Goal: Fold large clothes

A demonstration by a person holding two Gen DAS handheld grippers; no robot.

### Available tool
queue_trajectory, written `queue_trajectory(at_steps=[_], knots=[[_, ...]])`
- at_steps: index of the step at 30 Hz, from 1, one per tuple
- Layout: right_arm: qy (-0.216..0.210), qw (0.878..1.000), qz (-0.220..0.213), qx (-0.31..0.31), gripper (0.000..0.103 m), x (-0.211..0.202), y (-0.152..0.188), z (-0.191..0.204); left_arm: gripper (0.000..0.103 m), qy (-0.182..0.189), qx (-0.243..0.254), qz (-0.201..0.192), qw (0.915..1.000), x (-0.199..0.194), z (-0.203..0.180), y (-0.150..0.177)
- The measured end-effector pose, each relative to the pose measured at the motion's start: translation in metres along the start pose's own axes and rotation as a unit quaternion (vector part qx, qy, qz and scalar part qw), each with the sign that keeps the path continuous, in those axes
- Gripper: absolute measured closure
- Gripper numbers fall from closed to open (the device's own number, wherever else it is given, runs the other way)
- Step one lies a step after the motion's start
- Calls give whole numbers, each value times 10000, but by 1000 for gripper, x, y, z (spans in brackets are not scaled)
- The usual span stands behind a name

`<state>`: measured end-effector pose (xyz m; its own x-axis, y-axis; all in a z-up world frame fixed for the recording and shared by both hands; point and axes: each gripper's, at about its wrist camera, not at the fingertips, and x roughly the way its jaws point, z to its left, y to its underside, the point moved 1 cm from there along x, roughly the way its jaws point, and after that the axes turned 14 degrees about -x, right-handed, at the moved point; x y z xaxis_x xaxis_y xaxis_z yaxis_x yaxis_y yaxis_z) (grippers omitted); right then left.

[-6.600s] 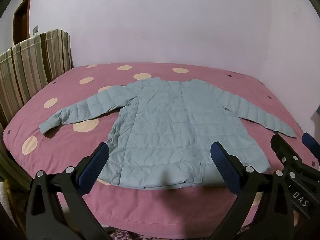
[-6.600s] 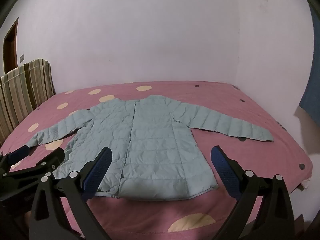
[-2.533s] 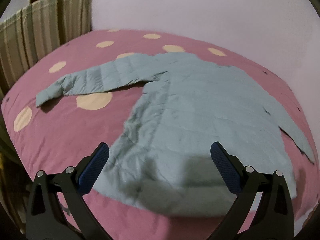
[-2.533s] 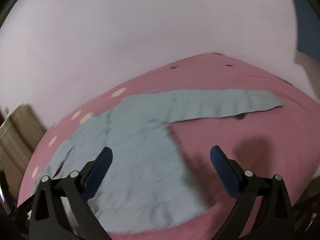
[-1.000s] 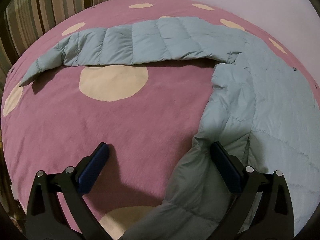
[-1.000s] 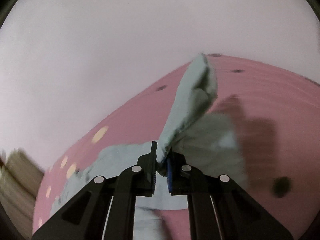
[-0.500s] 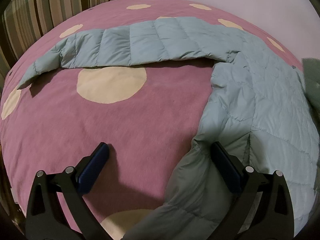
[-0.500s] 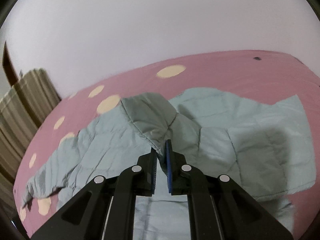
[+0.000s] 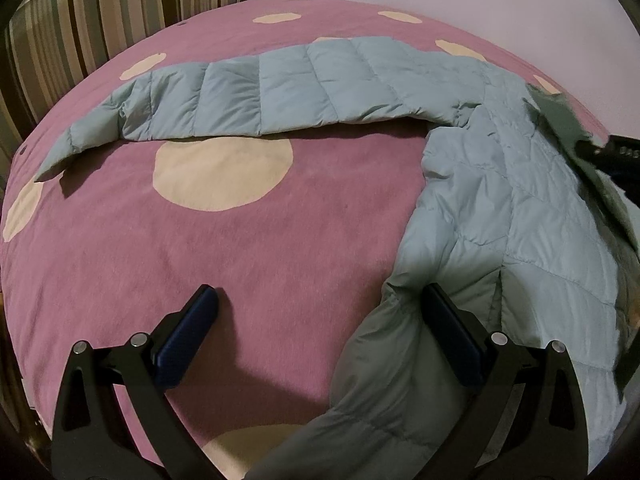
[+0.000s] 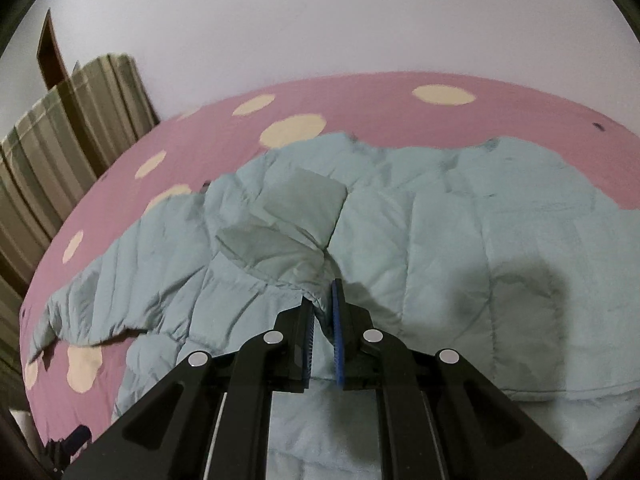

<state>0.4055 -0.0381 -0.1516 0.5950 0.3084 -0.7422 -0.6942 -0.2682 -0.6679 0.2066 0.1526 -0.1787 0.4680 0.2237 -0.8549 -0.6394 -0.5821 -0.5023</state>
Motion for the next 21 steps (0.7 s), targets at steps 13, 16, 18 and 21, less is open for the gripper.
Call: queue_trajectory(at_steps=[13,16,18,21], knots=[[-192,9985,406,-316,95,22,8,25,2,7,-3,-4,10000,0,0,0],[-217,9976,483,-450,95,27,7,33,2,7,-2,-3,10000,0,0,0],[-226,9970,521,-536,95,29,7,38,2,8,0,-3,10000,0,0,0],[-248,9960,572,-648,95,32,7,44,2,10,-2,-4,10000,0,0,0]])
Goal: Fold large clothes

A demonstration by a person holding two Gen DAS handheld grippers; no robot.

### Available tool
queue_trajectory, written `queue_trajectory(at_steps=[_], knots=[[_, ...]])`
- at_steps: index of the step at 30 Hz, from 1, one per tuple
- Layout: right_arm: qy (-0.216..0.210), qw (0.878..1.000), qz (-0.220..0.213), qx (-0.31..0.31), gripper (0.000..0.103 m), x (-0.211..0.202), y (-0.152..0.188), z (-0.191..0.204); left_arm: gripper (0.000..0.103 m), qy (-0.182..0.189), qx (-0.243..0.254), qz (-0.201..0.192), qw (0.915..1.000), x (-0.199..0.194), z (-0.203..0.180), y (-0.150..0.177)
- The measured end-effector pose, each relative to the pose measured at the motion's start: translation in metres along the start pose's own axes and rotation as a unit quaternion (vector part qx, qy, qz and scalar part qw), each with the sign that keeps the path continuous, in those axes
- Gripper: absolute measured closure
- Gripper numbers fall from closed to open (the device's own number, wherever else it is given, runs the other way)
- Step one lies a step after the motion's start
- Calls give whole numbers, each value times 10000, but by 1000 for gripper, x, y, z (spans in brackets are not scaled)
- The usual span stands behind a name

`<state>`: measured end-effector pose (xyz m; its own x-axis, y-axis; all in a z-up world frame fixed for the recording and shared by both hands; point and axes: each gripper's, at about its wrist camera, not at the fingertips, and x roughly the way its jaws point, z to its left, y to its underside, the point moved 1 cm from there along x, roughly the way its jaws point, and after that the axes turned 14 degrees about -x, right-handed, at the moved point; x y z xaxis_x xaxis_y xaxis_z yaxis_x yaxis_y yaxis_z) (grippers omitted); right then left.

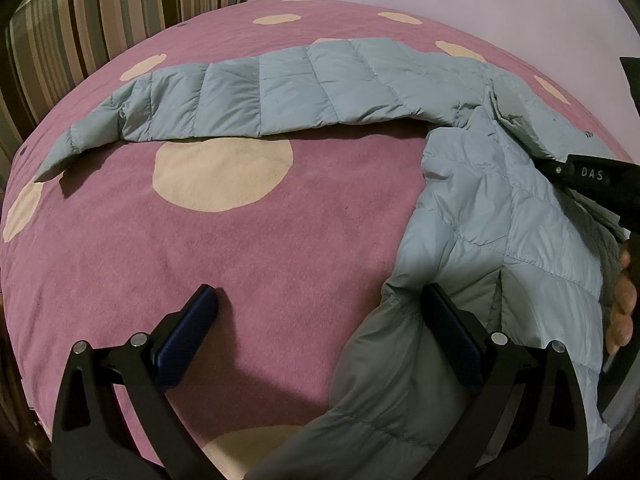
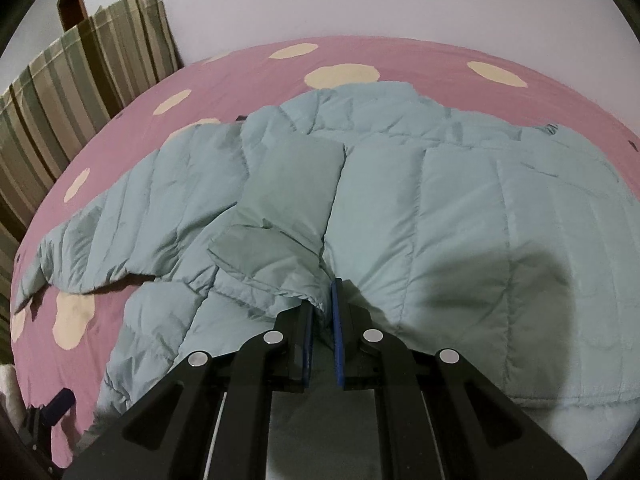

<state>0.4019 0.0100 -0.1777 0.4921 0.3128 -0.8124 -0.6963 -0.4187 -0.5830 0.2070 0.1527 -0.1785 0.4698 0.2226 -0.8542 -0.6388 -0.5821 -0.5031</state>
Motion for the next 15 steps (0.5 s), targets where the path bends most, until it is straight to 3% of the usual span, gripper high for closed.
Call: queue_trajectory(at_steps=[11,13,15], knots=[[-117,9999,55,-47,91,5,1,1,2,0,2,-7,10000,0,0,0],[-163,9999,10,-38,88,3,1,2,2,3,-1,-4,10000,0,0,0],[-291,9996,2,-15,77,0,2,2,2,-1,4,-6,10000,0,0,1]])
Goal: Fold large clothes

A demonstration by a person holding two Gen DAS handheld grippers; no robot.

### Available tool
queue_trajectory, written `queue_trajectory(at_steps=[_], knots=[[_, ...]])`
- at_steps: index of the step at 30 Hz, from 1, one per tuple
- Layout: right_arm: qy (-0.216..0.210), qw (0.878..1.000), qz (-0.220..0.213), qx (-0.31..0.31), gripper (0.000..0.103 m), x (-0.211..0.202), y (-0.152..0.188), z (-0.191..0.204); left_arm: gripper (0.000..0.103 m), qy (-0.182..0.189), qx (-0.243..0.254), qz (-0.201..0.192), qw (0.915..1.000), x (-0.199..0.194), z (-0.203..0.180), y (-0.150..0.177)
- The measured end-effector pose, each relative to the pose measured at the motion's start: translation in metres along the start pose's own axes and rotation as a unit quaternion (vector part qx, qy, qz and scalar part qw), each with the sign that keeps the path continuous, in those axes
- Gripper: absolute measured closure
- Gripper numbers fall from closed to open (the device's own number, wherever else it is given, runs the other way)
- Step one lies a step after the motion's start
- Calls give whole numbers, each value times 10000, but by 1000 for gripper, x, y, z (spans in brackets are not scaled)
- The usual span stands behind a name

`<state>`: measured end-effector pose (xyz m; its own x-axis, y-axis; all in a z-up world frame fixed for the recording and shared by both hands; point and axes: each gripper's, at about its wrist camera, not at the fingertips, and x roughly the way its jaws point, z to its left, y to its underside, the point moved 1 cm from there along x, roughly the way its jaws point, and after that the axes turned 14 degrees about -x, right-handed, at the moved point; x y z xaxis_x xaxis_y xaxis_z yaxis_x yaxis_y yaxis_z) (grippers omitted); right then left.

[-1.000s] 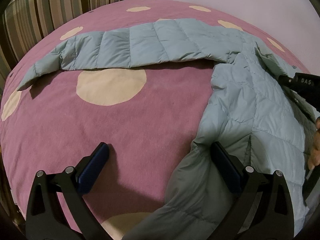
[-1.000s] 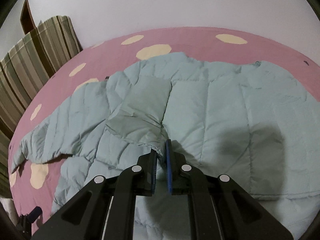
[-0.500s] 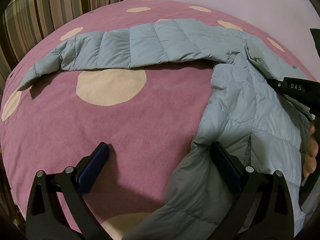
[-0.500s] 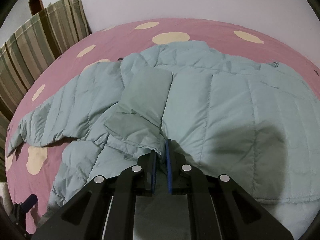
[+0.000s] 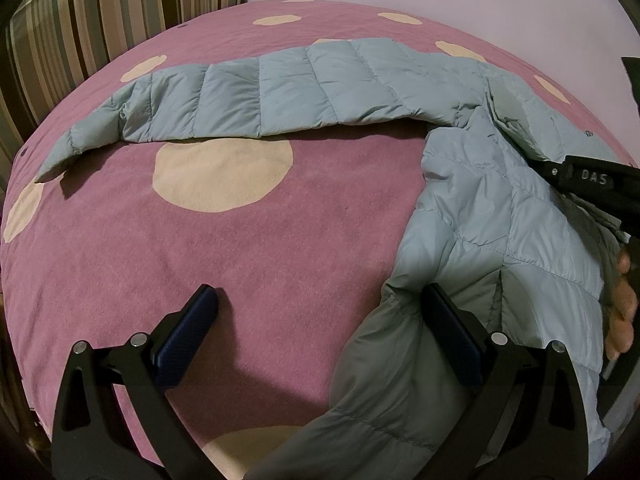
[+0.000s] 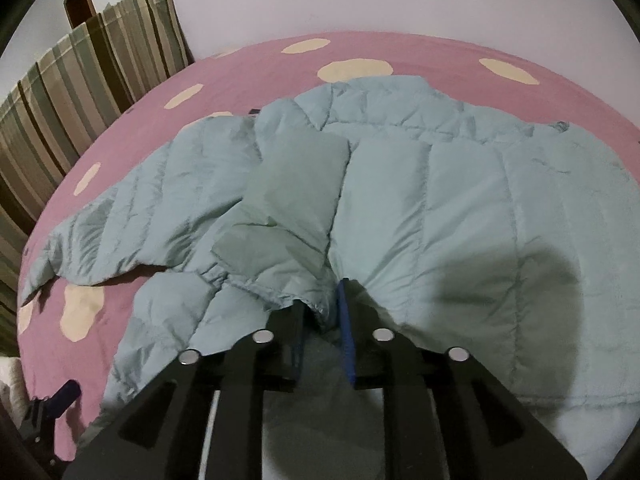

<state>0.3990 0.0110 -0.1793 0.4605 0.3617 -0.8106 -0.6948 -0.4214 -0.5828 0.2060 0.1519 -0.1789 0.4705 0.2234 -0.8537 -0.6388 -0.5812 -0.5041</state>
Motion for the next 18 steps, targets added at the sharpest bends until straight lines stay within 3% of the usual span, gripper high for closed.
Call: queue_trajectory(at_steps=[3,8,11,13,14,18], knots=[[-303,9995,-55,16,61,-11,3,4,2,2,-2,-2,10000,0,0,0],[-438,9982,-411,91,61,-54,11,-6,2,4,-3,-3,10000,0,0,-1],[-25,9960,-703,546,61,-87,20,-51,2,3,-2,-5,10000,0,0,-1],[338,9921,-795,913,69,-102,29,-90,2,0,-1,-8,10000,0,0,-1],[618,9878,-753,1213,77,-109,39,-120,2,1,-1,-8,10000,0,0,-1],[1200,9720,-519,1951,79,-113,75,-190,2,0,1,-8,10000,0,0,-1]])
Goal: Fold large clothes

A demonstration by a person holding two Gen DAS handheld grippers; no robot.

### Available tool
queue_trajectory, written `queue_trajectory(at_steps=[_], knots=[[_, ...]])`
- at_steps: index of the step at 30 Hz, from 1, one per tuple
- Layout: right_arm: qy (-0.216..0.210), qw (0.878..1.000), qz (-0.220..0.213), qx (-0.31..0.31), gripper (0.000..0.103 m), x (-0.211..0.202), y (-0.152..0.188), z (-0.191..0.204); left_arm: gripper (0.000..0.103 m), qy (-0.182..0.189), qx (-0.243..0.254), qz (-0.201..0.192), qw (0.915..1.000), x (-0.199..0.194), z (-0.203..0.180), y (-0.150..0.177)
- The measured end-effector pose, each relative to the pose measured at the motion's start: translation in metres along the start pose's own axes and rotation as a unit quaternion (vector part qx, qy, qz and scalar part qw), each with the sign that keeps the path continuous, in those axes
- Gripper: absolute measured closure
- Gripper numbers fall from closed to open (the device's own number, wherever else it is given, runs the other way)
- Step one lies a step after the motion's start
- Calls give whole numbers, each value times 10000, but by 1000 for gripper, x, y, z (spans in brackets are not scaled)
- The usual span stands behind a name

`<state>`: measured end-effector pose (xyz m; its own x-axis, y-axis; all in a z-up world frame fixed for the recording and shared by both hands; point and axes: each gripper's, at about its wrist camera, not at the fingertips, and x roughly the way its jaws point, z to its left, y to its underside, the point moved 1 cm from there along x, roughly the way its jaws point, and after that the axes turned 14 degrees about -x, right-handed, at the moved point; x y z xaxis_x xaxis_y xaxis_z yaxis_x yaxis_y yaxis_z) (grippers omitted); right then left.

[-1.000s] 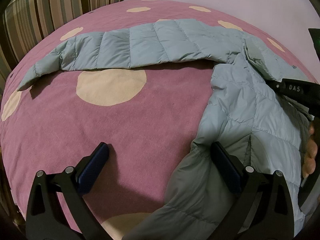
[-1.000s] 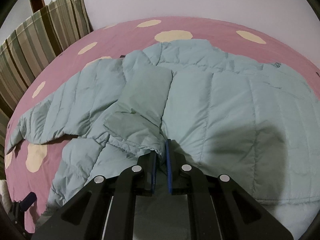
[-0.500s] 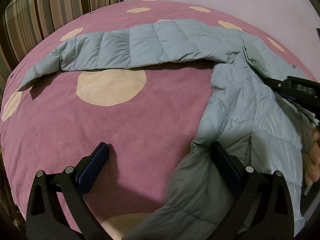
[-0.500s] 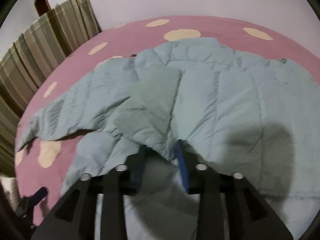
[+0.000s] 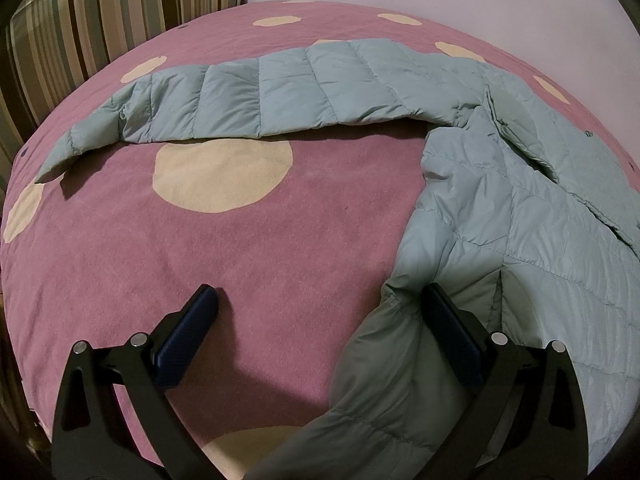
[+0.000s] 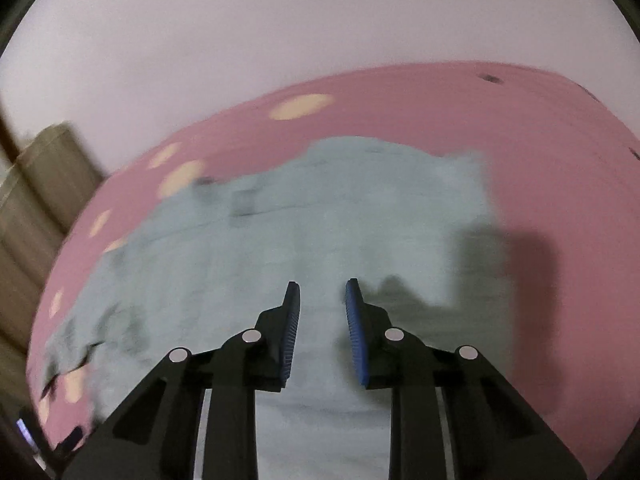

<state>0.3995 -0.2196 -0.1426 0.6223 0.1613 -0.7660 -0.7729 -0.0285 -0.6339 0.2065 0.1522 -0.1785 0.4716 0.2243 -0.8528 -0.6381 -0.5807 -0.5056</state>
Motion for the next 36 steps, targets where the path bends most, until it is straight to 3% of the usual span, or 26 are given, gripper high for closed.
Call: queue_trajectory(at_steps=[2,6,13,16,20,22,26,28,29,30,36], knots=[[232,9994,243,104,79,16,10,-25,2,-1,2,-2,10000,0,0,1],[148,9987,477,120,81,41,23,-37,2,-21,14,-2,10000,0,0,-1],[121,9997,-39,221,78,22,-25,-45,2,-14,14,-35,10000,0,-1,0],[272,9992,17,286,78,43,-39,-58,2,-19,18,-35,10000,2,1,-2],[348,9973,451,462,78,89,-38,-74,2,-27,27,-50,10000,1,-1,-1],[335,9975,390,474,78,96,-38,-76,2,-32,31,-45,10000,0,-1,0],[464,9973,371,429,77,72,-48,-68,2,-36,34,-52,10000,1,0,-1],[540,9977,148,381,69,44,-38,-61,2,-46,41,-66,10000,1,-2,0],[597,9975,78,368,59,34,-31,-57,2,-47,40,-65,10000,1,-1,0],[673,9971,-22,348,55,20,-21,-47,2,-41,36,-64,10000,1,-2,0],[949,9955,-7,58,55,10,26,-18,2,-43,39,-67,10000,1,-2,0]])
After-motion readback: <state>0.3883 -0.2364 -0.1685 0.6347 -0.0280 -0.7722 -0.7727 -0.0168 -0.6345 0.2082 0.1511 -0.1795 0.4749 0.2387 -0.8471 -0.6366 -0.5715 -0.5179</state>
